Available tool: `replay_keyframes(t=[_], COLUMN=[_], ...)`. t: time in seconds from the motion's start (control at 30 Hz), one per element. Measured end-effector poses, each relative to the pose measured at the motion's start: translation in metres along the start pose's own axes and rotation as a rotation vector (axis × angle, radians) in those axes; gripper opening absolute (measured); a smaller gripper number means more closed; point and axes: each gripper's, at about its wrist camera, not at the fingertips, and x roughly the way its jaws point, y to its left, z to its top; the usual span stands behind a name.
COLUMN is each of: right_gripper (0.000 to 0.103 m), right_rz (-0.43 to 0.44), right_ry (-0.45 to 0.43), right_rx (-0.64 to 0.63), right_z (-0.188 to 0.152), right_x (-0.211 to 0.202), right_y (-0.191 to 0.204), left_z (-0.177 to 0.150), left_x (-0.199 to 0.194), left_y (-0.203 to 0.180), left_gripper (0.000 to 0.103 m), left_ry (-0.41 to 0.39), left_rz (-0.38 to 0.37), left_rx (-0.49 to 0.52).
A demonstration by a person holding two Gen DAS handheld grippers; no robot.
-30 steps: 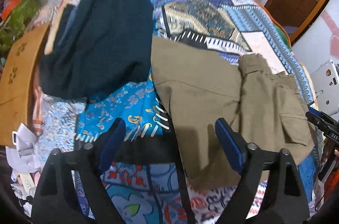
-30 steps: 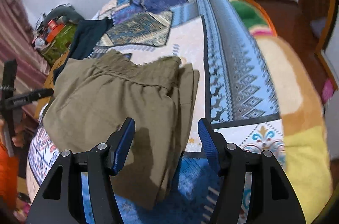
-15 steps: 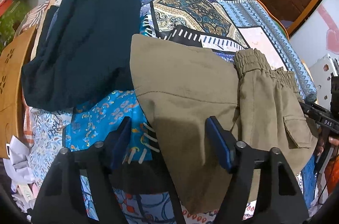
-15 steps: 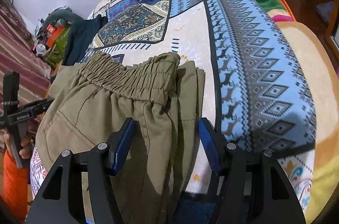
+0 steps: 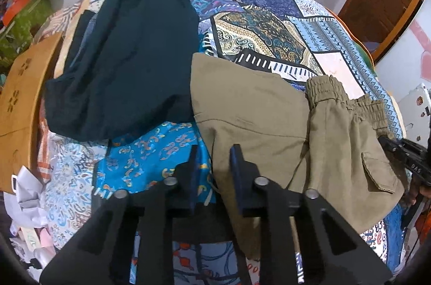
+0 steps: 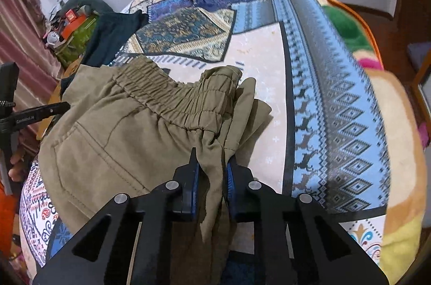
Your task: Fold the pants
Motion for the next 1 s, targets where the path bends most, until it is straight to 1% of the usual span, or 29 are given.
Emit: replay_keyframes(t=[0.03, 0.07, 0.1, 0.13, 0.23, 0.3, 0.33, 0.37, 0.4, 0.43, 0.47, 0.53, 0.6, 0.67, 0.77, 0.83, 0.9, 0.93, 0.97, 1.0], right_gripper=[0.015, 0.015, 0.015, 0.015, 0.014, 0.014, 0.014, 0.014, 0.014, 0.014, 0.014, 0.014, 0.014, 0.014, 0.014, 0.014, 0.014, 0.014, 0.014, 0.014], right_rz=[0.000, 0.000, -0.001, -0.001, 0.000, -0.004, -0.006, -0.007, -0.008, -0.011, -0.013, -0.017, -0.014, -0.012, -0.011, -0.007, -0.002, -0.002, -0.001, 0.002], right_ry=[-0.006, -0.014, -0.022, -0.032, -0.061, -0.076, -0.079, -0.078, -0.075, -0.071, -0.064, -0.057, -0.050, -0.044, -0.036, -0.029, -0.026, -0.027, -0.028, -0.030], right_rx=[-0.004, -0.009, -0.016, -0.021, -0.034, -0.048, -0.052, -0.052, -0.052, -0.052, -0.055, -0.052, -0.041, -0.029, -0.019, -0.014, -0.008, -0.005, -0.002, 0.002], right_z=[0.001, 0.003, 0.004, 0.005, 0.011, 0.013, 0.014, 0.014, 0.014, 0.014, 0.013, 0.010, 0.007, 0.005, 0.003, 0.002, 0.000, -0.001, -0.002, -0.002], right_x=[-0.002, -0.005, -0.008, -0.012, -0.023, -0.029, -0.031, -0.031, -0.029, -0.028, -0.026, -0.024, -0.022, -0.021, -0.017, -0.014, -0.012, -0.010, -0.010, -0.009], right_y=[0.001, 0.002, 0.003, 0.005, 0.009, 0.012, 0.013, 0.013, 0.012, 0.012, 0.011, 0.009, 0.004, 0.000, -0.006, -0.009, -0.012, -0.013, -0.015, -0.016], left_z=[0.000, -0.001, -0.001, -0.001, 0.001, 0.003, 0.004, 0.004, 0.004, 0.004, 0.003, 0.002, 0.004, 0.008, 0.017, 0.023, 0.028, 0.031, 0.032, 0.033], left_x=[-0.003, -0.005, -0.009, -0.014, -0.026, -0.027, -0.024, -0.021, -0.016, -0.010, -0.004, 0.005, 0.013, 0.018, 0.029, 0.037, 0.042, 0.044, 0.045, 0.046], left_y=[-0.001, -0.001, -0.001, -0.001, -0.003, -0.002, -0.001, -0.001, -0.001, -0.002, -0.003, -0.006, -0.010, -0.014, -0.020, -0.024, -0.025, -0.025, -0.025, -0.025], left_gripper=[0.011, 0.002, 0.000, 0.000, 0.000, 0.001, 0.002, 0.007, 0.010, 0.018, 0.022, 0.024, 0.028, 0.037, 0.043, 0.045, 0.045, 0.041, 0.028, 0.024], left_ry=[-0.007, -0.014, -0.022, -0.033, -0.057, -0.037, -0.011, 0.006, 0.027, 0.053, 0.069, 0.093, 0.105, 0.109, 0.117, 0.123, 0.122, 0.119, 0.116, 0.112], left_rz=[0.012, 0.025, 0.026, 0.011, 0.028, 0.008, -0.011, -0.021, -0.030, -0.035, -0.037, -0.050, -0.063, -0.069, -0.067, -0.063, -0.069, -0.079, -0.094, -0.101], left_rx=[0.005, 0.011, 0.017, 0.022, 0.041, 0.035, 0.022, 0.013, 0.007, 0.002, -0.001, -0.003, -0.010, -0.014, -0.004, 0.001, -0.010, -0.020, -0.026, -0.034])
